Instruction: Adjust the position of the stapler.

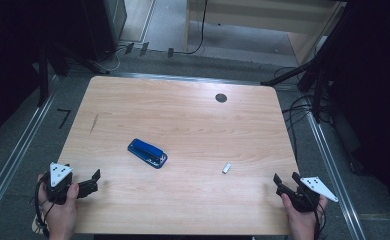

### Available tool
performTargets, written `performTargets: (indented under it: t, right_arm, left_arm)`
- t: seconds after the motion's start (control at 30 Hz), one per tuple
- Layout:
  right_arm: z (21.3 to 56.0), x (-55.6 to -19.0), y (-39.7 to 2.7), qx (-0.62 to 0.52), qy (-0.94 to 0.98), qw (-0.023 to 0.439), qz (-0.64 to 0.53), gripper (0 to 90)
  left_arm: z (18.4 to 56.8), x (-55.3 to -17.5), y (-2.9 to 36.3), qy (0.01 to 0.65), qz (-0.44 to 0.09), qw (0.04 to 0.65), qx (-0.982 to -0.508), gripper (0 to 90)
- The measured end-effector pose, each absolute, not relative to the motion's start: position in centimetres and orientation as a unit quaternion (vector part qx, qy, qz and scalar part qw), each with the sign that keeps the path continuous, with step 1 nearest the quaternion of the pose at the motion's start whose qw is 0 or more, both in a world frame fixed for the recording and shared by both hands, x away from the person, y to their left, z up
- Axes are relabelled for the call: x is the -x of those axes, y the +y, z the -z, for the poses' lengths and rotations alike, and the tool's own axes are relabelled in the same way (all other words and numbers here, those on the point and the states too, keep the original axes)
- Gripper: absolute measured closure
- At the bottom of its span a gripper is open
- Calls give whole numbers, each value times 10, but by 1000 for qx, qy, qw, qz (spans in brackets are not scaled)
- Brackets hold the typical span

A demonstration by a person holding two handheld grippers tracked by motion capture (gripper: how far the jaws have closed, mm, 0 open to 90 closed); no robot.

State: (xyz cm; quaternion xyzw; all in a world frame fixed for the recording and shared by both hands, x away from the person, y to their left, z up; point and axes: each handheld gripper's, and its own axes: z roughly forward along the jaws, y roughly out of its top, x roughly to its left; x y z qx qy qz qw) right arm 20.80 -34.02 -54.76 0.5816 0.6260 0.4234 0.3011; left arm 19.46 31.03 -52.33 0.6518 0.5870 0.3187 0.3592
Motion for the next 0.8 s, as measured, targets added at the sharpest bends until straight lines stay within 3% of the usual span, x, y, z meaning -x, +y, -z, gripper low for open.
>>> performTargets:
  t: [0.43,0.8]
  right_arm:
    - [529,-208,-316,-549,659,304,-413,260]
    - [511,-216,-279,-517,687,280,-427,223]
  left_arm:
    - [523,-195,314,595,-311,363,-646,0]
    - [523,-196,311,590,-314,357,-653,0]
